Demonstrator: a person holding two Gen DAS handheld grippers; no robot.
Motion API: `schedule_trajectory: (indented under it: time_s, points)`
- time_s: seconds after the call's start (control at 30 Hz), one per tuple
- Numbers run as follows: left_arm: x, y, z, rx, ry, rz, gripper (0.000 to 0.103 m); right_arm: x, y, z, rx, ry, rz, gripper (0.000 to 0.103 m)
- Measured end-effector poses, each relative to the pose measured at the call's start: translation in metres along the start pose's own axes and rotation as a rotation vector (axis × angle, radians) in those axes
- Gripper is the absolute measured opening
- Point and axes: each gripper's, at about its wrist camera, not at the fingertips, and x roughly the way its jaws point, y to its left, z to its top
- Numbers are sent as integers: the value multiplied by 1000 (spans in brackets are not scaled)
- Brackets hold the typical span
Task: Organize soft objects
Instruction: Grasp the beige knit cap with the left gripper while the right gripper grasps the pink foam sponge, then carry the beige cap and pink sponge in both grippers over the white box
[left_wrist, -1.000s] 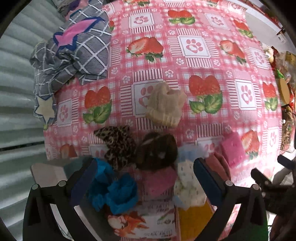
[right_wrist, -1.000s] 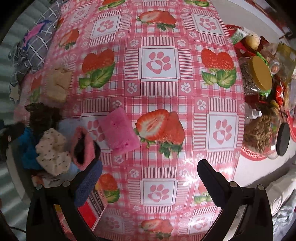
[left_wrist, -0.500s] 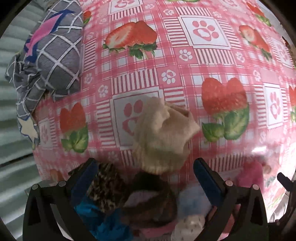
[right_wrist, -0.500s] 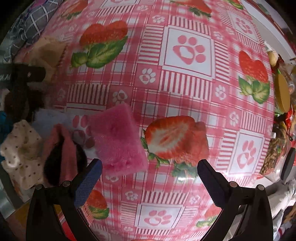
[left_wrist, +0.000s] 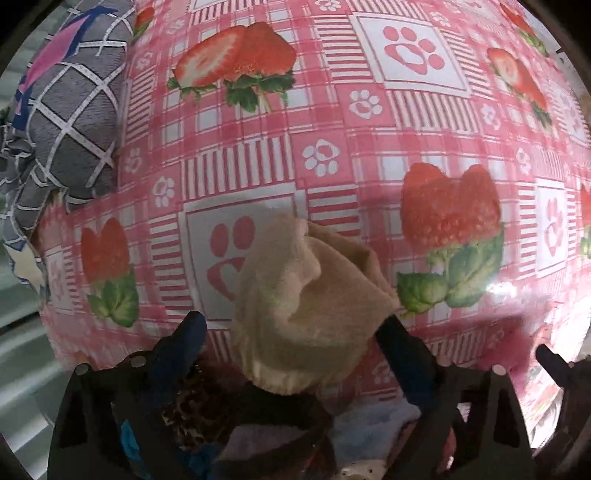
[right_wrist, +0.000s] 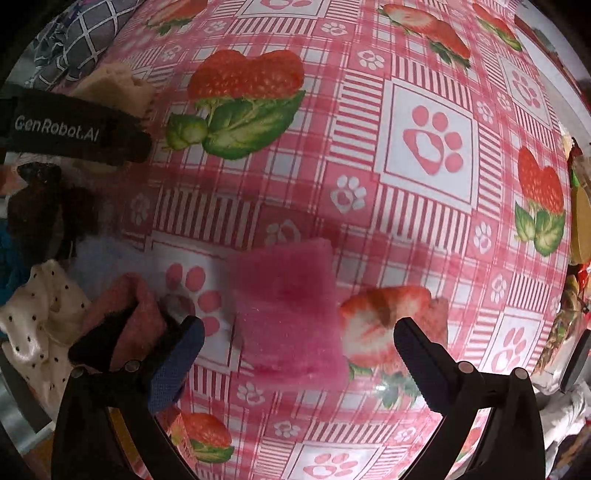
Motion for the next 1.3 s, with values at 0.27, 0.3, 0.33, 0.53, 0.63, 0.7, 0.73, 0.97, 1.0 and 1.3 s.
schedule_trajectory:
  time_s: [0.27,0.3,0.33,0.53,0.63,0.7,0.73,0.97,1.0,1.3]
  points:
    - [-4,-9,3,22,-21,-94,36,-20,5,11,-18,-23,-14,48]
    - [-6,-9,2,21,-28,-99,32,-26,-1,8,-3,-17,7,48]
    - [-11,-9,1,21,-35,-106,31,-29,-4,7,18,-17,27,48]
    - [-42,-3,-15,23,-119,-126,30,-49,-15,-2,92,-48,72,48]
    - [-63,0,-34,33,-160,-147,30,-55,-28,-6,118,-60,88,48]
    - [-77,-1,-42,46,-190,-162,30,-62,-34,-13,142,-58,103,48]
    - [-84,-2,-46,55,-204,-168,30,-65,-36,-16,151,-62,104,48]
    - [-117,-28,-83,132,-284,-203,30,-90,-60,-53,208,-82,117,48]
    - [-121,-33,-90,146,-292,-213,30,-97,-64,-62,217,-87,114,48]
    - [-157,-84,-146,337,-358,-249,30,-128,-76,-117,306,-123,101,48]
